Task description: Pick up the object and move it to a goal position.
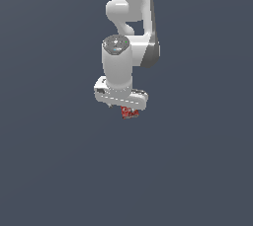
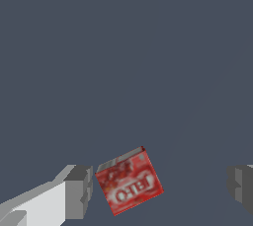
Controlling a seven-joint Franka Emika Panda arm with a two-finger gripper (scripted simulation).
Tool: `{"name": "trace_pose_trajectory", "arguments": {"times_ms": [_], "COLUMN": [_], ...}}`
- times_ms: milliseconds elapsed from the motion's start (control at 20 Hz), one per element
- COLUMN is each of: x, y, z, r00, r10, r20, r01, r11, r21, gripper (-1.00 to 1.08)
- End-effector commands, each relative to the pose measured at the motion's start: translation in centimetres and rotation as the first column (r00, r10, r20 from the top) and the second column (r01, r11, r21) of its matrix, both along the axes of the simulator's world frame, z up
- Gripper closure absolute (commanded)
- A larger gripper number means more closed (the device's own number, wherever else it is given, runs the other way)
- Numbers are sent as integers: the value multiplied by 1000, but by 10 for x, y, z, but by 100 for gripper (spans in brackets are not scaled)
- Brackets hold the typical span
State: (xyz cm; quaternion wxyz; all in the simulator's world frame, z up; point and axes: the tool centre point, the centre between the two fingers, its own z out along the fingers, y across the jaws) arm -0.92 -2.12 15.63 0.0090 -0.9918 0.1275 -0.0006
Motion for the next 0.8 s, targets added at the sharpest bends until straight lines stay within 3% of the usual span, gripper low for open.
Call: {"name": "trace_pose_trajectory", "arguments": {"times_ms": [0,350,750], "x": [-3,-14,-27], "y": [3,12,21], "z": [-5,-22,-40], "r00": [999,973,903], "r10": [-55,-232,-429], "r20": [-2,-7,-12], "r01": [55,232,429], "r11": [999,973,903], "r21": [1,3,1], "gripper": [-92,-92,-92]}}
